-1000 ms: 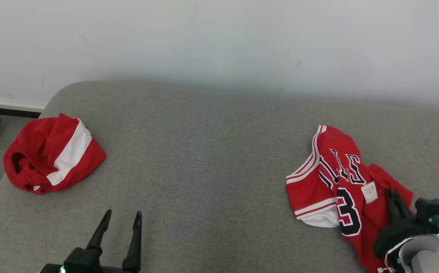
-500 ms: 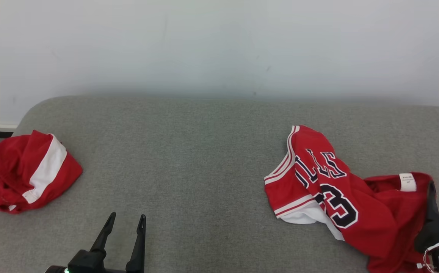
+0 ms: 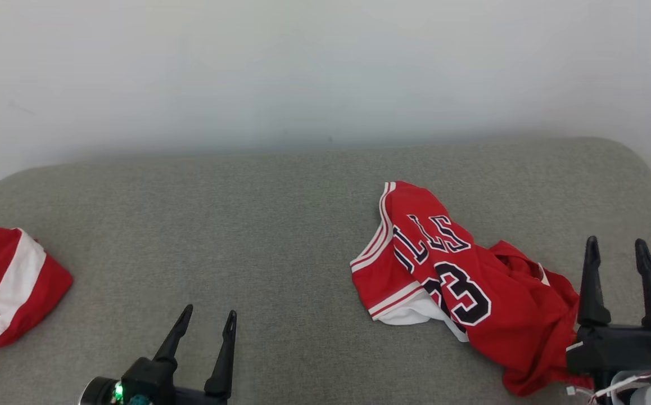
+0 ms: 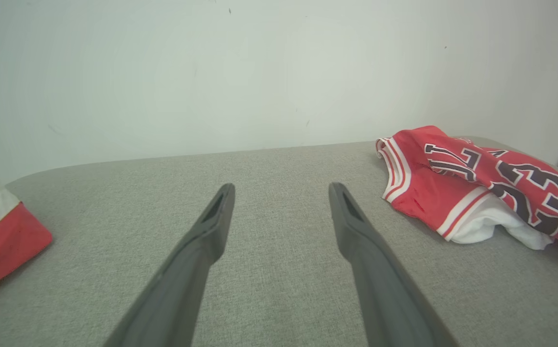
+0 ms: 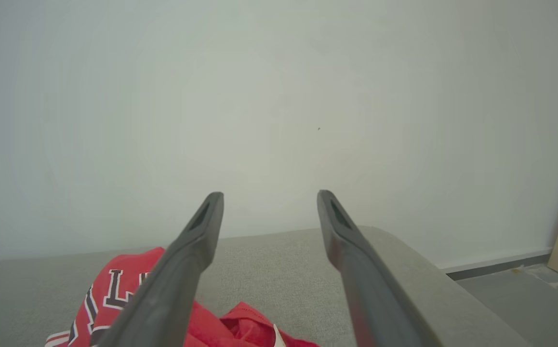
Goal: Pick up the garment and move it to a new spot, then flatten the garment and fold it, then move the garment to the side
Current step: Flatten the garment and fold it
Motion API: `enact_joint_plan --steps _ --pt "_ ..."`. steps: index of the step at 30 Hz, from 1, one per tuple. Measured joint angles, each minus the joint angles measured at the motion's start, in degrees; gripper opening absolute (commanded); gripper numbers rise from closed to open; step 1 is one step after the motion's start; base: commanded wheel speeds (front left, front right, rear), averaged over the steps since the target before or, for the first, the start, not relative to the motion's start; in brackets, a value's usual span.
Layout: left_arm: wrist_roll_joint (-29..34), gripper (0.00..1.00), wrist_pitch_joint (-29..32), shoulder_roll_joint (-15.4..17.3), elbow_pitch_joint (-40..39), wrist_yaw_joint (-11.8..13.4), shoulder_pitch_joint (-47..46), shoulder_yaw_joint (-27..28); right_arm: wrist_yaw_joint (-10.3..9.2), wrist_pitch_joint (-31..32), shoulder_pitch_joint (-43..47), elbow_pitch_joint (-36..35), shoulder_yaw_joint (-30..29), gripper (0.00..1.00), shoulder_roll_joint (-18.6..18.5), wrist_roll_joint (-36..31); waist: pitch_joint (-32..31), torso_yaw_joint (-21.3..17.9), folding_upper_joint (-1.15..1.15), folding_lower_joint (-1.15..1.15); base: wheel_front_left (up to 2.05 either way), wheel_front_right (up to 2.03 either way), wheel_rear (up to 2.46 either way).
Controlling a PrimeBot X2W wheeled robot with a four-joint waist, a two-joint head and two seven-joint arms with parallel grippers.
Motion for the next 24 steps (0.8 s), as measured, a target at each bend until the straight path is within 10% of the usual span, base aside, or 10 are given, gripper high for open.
enact_joint_plan --steps 24 --pt "-13.23 1.00 10.24 -3.35 27.18 -1.88 -24.59 -17.08 0.00 -0.01 5.88 -2.89 7.26 1.00 4.63 2.67 5.94 -13.48 0.00 0.01 0.00 0.00 0.00"
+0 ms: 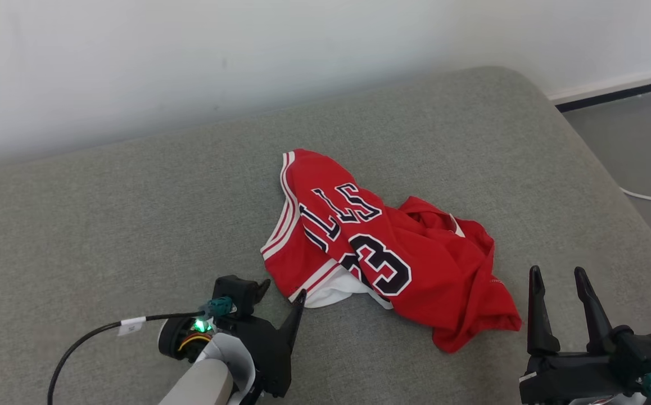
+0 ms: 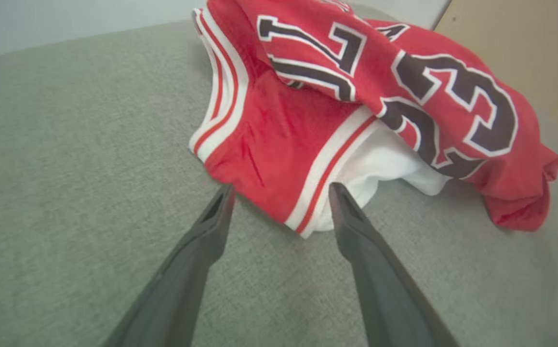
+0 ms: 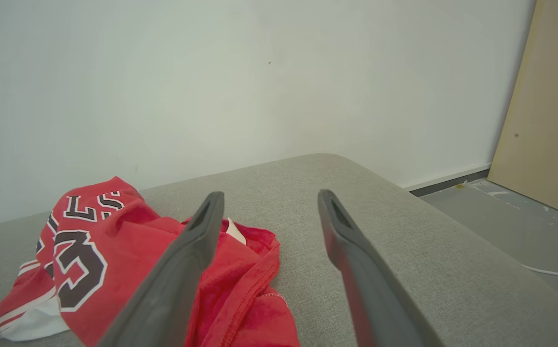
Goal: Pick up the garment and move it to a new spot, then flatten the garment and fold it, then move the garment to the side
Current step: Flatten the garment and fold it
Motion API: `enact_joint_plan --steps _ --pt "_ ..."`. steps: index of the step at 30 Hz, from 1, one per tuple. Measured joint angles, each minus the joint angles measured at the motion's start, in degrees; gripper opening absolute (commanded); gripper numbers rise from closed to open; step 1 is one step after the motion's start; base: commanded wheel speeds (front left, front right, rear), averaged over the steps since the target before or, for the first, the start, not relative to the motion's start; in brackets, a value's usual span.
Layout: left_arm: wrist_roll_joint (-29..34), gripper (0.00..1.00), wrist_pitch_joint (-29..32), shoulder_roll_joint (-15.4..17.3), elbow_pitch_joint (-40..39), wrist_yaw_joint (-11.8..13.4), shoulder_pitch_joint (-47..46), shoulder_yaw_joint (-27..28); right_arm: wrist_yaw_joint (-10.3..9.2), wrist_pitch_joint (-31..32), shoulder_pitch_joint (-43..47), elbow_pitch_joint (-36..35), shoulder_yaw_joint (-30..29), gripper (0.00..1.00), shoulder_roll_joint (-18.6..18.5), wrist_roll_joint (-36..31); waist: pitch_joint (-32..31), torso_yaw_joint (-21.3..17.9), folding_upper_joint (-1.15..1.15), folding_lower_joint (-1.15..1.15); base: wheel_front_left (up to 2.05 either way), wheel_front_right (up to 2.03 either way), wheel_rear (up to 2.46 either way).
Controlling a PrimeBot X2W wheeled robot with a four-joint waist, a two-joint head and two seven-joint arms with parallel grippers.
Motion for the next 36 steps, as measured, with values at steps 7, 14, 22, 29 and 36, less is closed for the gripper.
enact_joint_plan --steps 7,14,22,29,36 --pt "-6.25 1.00 1.01 -0.42 5.77 -0.01 -2.41 -7.36 0.00 0.01 -0.58 0.44 -0.13 1.00 0.11 0.27 2.41 -1.98 0.00 0.00 0.00 0.00 0.00" --pt "-9.92 0.94 -0.69 -0.77 9.21 -0.01 -5.32 -10.73 0.00 0.00 -1.16 0.80 0.58 1.00 0.12 0.91 2.95 -2.04 0.00 0.00 0.00 0.00 0.00" --pt "-13.80 0.00 -3.87 -1.41 13.65 -0.01 -8.60 -13.38 0.00 0.01 -1.74 1.23 1.51 1.00 0.13 1.09 3.57 -2.07 0.00 0.00 0.00 0.00 0.00" --pt "-14.24 0.00 -9.60 -0.26 14.13 0.01 -11.02 -11.70 0.00 0.00 0.26 0.52 -1.43 1.00 0.16 1.10 3.00 -0.07 0.00 0.00 0.00 0.00 0.00" --pt "-10.89 0.00 -10.26 4.33 0.23 4.34 -10.05 -5.12 0.00 0.00 2.41 0.45 -2.02 1.00 0.18 1.46 0.74 5.06 0.00 0.00 0.00 0.00 0.00"
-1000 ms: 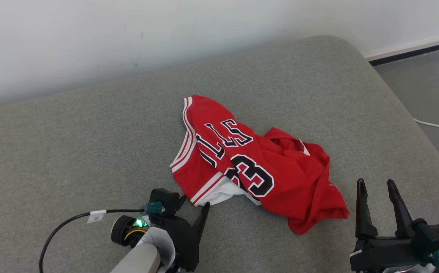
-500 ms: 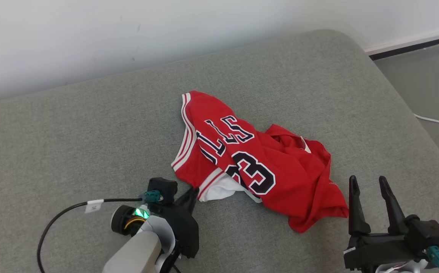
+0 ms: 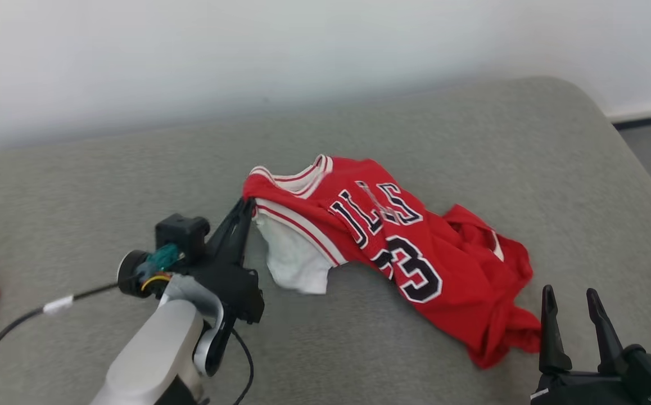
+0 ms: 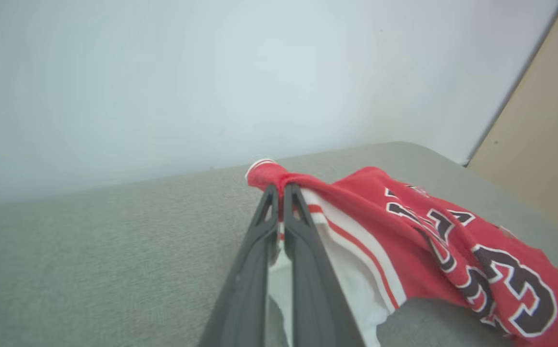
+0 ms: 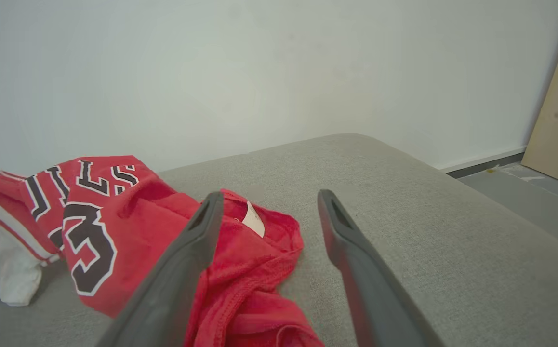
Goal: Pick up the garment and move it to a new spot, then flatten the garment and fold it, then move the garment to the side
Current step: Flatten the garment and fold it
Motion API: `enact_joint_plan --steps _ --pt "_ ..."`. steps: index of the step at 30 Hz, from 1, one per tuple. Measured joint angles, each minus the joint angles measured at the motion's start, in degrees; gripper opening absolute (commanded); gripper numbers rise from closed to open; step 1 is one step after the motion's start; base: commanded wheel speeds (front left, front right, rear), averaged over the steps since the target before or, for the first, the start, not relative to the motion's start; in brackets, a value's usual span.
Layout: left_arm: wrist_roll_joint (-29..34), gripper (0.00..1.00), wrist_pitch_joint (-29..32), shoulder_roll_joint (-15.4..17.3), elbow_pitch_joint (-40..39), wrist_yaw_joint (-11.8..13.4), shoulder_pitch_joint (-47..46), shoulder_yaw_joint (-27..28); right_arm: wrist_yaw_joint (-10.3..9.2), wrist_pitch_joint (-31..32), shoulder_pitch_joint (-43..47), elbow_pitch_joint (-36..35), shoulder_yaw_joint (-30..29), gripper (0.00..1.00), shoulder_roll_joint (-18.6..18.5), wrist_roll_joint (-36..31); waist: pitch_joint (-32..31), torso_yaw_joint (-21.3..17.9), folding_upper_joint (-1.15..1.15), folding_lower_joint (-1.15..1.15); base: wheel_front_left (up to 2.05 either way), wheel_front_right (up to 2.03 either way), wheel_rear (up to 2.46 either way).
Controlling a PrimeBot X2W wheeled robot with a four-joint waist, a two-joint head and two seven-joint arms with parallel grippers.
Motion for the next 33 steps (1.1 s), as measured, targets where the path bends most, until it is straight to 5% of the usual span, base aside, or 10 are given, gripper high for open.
enact_joint_plan --steps 6,16,20,26,27,28,33 --pt "0.71 0.00 0.01 3.99 -14.39 2.79 9.30 3.10 0.00 0.00 1.60 0.24 0.03 1.00 0.02 0.66 -2.53 5.64 -0.01 0.00 0.00 0.00 0.00" --pt "-2.14 0.00 6.71 13.46 -38.33 13.86 29.51 6.86 0.00 -0.01 2.02 0.71 0.41 1.00 0.00 1.46 -5.17 14.86 -0.01 -0.01 0.00 0.00 0.00" --pt "-3.33 0.00 7.86 14.96 -40.56 16.68 38.20 6.84 0.00 0.00 1.82 1.37 0.91 1.00 0.05 1.37 -5.53 17.06 -0.01 -0.01 0.00 0.00 0.00" --pt "-4.08 0.00 8.77 14.04 -38.12 16.92 42.18 4.44 0.00 0.00 1.58 1.78 0.59 1.00 0.03 0.70 -5.59 17.53 -0.01 0.00 0.00 0.00 0.00" --pt "-3.39 0.60 8.10 14.03 -37.88 17.09 42.12 4.44 0.00 0.00 1.58 1.82 0.55 1.00 0.02 0.59 -5.63 17.48 -0.01 -0.01 0.00 0.00 0.00" --pt "-3.14 1.00 6.78 13.74 -38.11 17.19 41.72 5.02 0.00 0.00 1.58 1.87 0.51 1.00 0.04 0.52 -5.70 17.47 -0.01 -0.01 0.00 0.00 0.00" --pt "-0.55 1.00 1.71 13.58 -40.30 17.74 37.78 8.01 0.00 0.00 1.59 2.14 0.00 1.00 0.02 0.37 -6.24 17.73 0.00 -0.01 0.00 0.00 0.00"
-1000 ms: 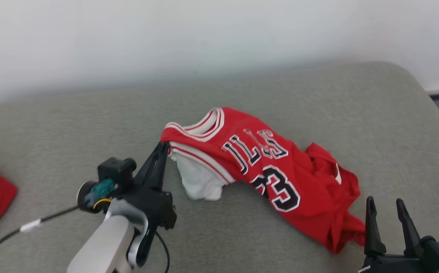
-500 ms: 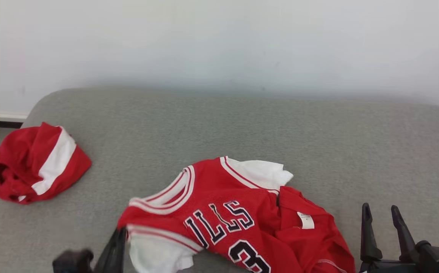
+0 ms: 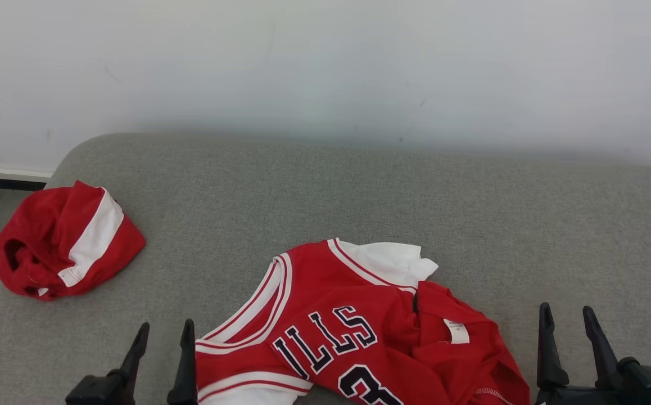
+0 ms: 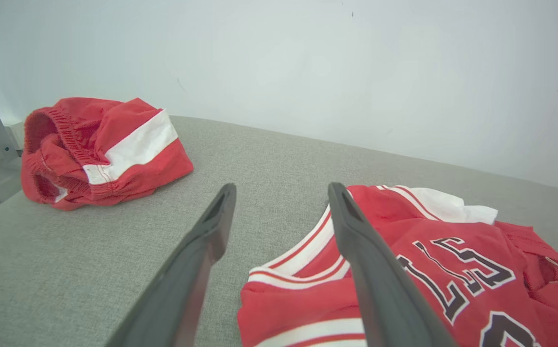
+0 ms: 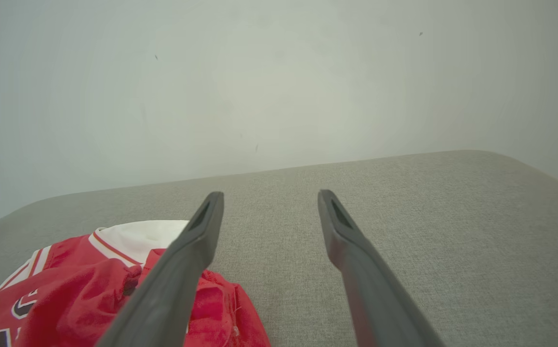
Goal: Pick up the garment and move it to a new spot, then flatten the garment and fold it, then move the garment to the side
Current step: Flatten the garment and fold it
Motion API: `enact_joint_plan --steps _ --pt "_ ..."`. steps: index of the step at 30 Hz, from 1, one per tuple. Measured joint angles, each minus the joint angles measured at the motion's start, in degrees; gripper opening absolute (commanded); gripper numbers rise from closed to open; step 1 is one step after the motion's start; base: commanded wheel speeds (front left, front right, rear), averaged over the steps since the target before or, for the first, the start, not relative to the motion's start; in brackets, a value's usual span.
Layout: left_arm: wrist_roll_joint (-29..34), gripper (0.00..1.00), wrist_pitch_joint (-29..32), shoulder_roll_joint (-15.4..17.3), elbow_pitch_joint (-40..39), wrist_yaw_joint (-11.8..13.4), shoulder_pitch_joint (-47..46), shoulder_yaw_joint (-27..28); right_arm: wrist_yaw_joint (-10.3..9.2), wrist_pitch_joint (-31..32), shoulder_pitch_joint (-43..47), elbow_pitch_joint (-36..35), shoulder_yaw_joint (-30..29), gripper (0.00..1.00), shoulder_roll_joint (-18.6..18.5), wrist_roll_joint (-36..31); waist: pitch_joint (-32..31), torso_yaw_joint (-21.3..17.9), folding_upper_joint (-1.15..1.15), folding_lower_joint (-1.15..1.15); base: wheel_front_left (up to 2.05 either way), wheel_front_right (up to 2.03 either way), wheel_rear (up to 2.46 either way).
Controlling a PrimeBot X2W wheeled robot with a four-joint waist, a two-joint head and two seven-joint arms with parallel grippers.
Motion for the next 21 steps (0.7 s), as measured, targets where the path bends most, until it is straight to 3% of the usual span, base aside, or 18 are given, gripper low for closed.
enact_joint_plan --steps 8,12,21 --pt "6.06 1.00 -1.55 -0.91 -1.32 -0.10 -2.68 5.09 0.00 -0.01 -0.13 3.36 1.42 1.00 0.00 -0.27 -0.77 0.23 0.00 0.00 0.00 0.00 0.00" --pt "10.24 1.00 -1.70 -1.68 -1.01 -1.69 -1.94 7.15 0.00 -0.01 -0.19 7.05 3.53 1.00 -0.37 -0.24 -0.97 0.17 0.00 0.00 0.00 0.00 0.00" --pt "15.50 1.00 -1.70 -3.37 2.34 -5.39 -0.02 8.58 0.00 5.36 -8.08 14.66 12.63 1.00 -6.11 -0.37 -0.89 0.98 0.00 0.01 0.00 0.00 0.00"
